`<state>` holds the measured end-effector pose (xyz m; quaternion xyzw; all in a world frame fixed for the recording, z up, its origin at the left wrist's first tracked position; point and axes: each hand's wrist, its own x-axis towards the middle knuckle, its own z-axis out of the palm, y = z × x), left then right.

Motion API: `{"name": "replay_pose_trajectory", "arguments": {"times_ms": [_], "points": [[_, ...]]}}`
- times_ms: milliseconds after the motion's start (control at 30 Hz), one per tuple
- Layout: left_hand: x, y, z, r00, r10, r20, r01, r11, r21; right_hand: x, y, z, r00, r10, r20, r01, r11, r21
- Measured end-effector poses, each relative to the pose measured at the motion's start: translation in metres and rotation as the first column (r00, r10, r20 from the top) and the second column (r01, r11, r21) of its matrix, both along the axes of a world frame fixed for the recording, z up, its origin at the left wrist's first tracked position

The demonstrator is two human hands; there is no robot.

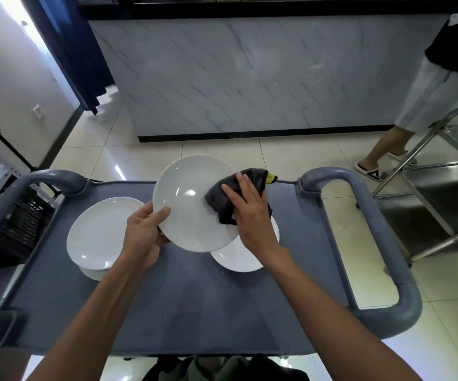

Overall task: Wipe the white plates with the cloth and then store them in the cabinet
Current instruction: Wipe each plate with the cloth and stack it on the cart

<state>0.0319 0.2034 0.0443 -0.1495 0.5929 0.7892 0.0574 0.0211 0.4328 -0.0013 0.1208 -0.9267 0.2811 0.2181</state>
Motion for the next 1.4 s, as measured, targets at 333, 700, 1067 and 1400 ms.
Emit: {"name": "replay_pose_trajectory", "arguments": {"times_ms": [333,700,1067,1400], "points": [[0.009,0.002,-0.002,0.982,-0.186,-0.038,0.181,0.978,-0.106,-0.022,-0.004,0.027,0.999,0.024,-0.021,-0.024,1.0,-0.009],[0.011,-0.015,0.01,0.927,-0.309,-0.214,0.237,0.922,-0.306,-0.011,-0.008,0.046,0.988,0.143,0.056,-0.136,0.983,-0.121],[0.009,-0.025,0.018,0.888,-0.371,-0.272,0.233,0.873,-0.428,0.0,-0.004,0.053,0.95,0.215,0.227,-0.137,0.939,-0.316],[0.01,-0.023,0.009,0.888,-0.376,-0.264,0.22,0.853,-0.474,0.013,-0.015,0.039,0.994,0.088,0.068,-0.058,0.93,-0.362]]}}
